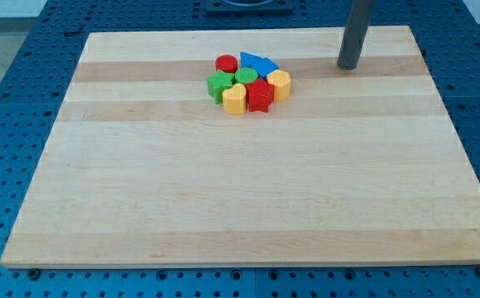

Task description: Push the yellow hexagon along with yellow heart and red star slightly down

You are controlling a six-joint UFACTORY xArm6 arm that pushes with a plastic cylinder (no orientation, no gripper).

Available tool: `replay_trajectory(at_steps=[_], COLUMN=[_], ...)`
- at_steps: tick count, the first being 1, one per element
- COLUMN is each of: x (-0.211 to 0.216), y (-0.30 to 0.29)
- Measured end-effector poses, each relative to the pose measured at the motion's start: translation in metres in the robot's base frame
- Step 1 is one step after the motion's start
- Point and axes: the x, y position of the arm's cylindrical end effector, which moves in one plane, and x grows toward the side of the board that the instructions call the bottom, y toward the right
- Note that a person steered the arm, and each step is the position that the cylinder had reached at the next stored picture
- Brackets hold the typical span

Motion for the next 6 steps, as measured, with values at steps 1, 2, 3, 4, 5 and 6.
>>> replay_trajectory(at_steps=[1,2,3,4,5,6], x=[0.0,0.0,0.0,0.002,0.016,0.038], y=[-0.012,-0.012,-0.024,-0.041,-0.043,-0.048])
